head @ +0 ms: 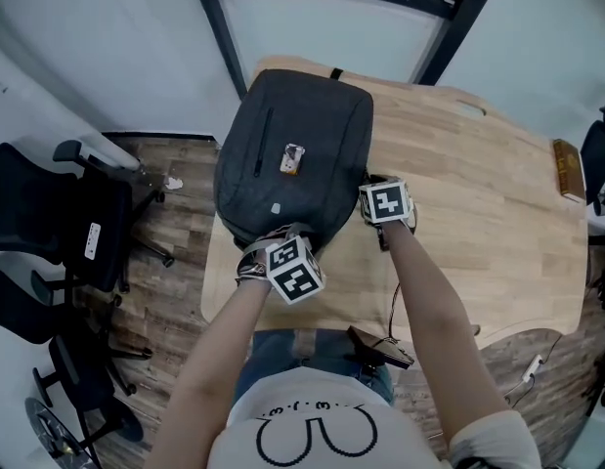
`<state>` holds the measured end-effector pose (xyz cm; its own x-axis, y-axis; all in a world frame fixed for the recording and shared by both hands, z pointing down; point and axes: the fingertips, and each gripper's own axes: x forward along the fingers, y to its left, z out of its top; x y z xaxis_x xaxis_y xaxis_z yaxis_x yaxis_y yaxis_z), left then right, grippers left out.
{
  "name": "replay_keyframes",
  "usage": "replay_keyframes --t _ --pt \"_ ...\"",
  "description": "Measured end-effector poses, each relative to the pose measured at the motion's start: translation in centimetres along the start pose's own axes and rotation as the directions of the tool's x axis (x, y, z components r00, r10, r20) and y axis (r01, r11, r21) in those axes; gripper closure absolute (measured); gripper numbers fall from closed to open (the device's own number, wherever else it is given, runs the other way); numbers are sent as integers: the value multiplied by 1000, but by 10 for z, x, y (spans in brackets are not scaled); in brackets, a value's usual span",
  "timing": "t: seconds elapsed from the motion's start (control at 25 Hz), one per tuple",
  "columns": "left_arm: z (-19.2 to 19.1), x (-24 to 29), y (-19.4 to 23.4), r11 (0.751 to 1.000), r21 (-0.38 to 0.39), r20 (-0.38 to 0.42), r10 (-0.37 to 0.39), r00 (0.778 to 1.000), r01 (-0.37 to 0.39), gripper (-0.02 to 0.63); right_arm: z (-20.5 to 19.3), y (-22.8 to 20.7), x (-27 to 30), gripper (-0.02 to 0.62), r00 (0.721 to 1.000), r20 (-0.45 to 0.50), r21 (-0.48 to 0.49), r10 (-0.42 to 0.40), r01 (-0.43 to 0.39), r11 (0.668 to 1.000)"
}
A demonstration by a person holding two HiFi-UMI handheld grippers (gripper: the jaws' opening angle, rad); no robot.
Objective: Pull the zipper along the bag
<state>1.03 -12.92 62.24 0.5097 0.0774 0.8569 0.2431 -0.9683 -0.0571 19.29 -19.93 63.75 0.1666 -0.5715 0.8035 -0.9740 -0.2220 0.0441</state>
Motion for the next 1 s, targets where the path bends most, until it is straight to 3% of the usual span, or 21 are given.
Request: replay_keyframes --t 0.16,0.28,0.4,0.48,0.52,0.6,0.76,0.88,1.0 --pt "7 10 6 1000 -19 -14 16 1000 -16 512 11 -9 -2 502 1000 -5 22 7 -7 1000" --pt "9 5 9 999 -33 -1 16 1000 -16 511 15 -8 -21 415 998 40 63 47 -49 997" --pt "17 -15 16 996 -76 75 43 996 -38 492 32 -6 -63 397 982 166 104 90 -109 989" --pt "24 -42 32 983 -170 174 104 979 -74 491 49 -1 -99 377 958 264 105 109 -141 984" --pt "28 -60 45 968 -233 232 148 962 -93 491 58 4 -118 374 944 308 100 117 -154 983" --pt "34 -101 75 923 -362 338 259 905 -129 491 78 14 -156 377 910 396 86 123 -170 982" --pt "41 -183 124 825 -538 486 471 737 -172 491 104 33 -227 380 833 550 92 59 -131 987" --pt "45 -230 142 800 -559 540 552 635 -219 489 112 47 -264 380 780 625 115 -7 -83 990" --pt "44 -267 150 795 -530 575 592 565 -294 488 123 66 -294 380 735 673 96 -81 22 995"
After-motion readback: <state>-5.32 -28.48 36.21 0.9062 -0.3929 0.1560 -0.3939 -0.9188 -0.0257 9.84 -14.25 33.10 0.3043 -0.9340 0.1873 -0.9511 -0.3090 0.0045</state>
